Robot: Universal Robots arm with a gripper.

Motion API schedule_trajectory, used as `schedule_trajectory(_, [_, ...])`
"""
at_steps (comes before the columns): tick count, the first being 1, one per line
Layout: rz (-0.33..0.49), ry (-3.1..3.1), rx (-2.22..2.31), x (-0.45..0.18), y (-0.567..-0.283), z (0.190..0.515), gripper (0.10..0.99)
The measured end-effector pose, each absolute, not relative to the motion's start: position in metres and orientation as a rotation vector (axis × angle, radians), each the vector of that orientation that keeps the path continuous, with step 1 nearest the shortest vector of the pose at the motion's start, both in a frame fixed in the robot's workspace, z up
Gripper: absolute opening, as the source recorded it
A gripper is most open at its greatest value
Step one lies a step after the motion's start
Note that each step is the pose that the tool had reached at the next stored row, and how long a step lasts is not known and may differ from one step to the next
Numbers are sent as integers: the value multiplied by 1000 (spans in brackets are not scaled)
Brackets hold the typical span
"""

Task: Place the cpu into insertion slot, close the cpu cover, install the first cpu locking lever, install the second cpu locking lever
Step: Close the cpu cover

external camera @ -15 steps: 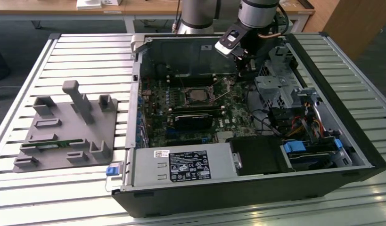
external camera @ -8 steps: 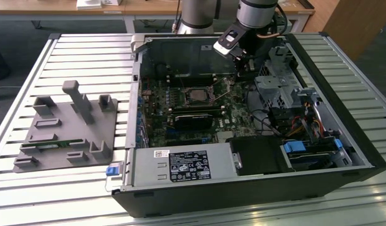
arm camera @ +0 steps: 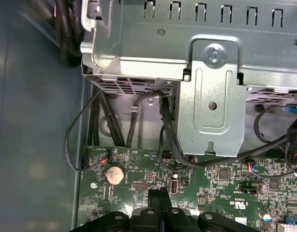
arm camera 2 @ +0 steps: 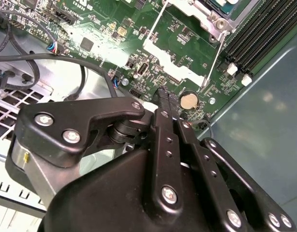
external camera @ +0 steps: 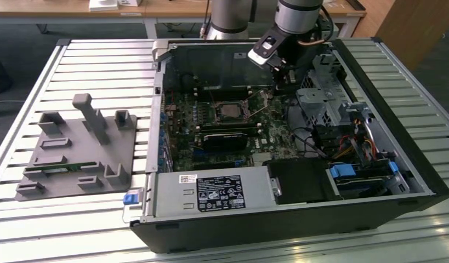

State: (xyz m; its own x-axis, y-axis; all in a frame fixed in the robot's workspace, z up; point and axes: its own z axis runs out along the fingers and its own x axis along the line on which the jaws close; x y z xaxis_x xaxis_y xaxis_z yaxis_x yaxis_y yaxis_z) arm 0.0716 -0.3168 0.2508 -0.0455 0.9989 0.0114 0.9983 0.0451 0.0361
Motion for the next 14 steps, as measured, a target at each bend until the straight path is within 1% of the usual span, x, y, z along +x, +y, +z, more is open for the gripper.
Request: schedule_trajectory(14, [45,2259,2159,71,-318,241,106])
